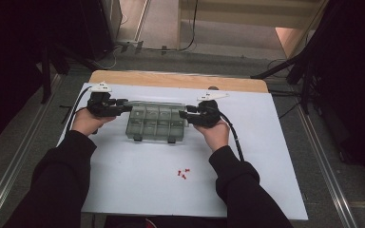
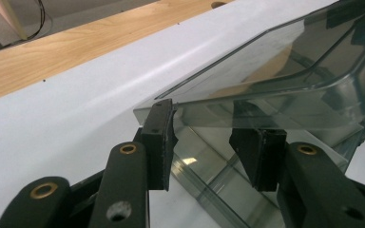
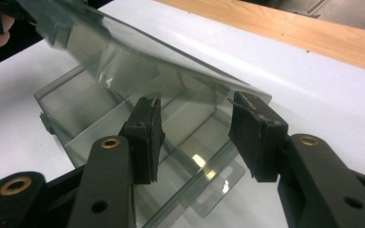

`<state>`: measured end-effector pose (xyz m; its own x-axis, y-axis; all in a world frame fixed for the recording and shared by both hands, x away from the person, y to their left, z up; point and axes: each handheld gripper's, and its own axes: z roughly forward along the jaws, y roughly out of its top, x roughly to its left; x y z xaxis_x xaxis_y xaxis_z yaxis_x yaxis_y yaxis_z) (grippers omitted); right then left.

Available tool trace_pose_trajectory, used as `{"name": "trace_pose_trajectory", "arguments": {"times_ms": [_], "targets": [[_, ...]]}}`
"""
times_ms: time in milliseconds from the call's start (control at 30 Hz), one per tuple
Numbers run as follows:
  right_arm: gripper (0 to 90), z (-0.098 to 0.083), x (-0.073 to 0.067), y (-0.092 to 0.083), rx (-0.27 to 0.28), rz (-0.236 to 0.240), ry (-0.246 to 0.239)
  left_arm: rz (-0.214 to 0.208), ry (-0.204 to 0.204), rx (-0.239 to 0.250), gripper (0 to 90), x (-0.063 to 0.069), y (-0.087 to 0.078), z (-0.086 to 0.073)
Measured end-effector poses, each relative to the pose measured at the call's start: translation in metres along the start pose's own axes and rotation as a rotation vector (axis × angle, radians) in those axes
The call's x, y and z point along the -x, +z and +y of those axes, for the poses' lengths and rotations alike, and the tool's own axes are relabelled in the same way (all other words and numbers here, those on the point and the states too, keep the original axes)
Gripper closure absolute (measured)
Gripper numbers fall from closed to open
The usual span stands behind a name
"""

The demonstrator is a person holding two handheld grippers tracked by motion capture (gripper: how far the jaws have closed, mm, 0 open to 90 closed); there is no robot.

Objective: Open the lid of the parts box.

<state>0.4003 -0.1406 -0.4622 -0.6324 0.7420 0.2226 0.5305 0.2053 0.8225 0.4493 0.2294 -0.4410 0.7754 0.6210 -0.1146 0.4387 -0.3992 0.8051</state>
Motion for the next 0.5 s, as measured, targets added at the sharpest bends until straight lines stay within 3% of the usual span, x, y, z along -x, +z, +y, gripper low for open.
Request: {"name": "trace_pose_trajectory", "arguments": {"times_ms": [300, 400, 500], "targets": [[55.6, 0.008, 0.002, 0.003, 0.031, -0.007, -0.008, 0.012, -0.009, 0.013, 57.3, 0.000, 0.002, 0.003], [55.0, 0.010, 0.003, 0.004, 0.042, -0.007, -0.013, 0.020, -0.036, 0.030, 57.3, 0.000, 0.004, 0.006], [53.2, 0.011, 0.006, 0.006, 0.053, 0.006, -0.008, 0.029, -0.026, 0.034, 57.3, 0.000, 0.005, 0.007]]}}
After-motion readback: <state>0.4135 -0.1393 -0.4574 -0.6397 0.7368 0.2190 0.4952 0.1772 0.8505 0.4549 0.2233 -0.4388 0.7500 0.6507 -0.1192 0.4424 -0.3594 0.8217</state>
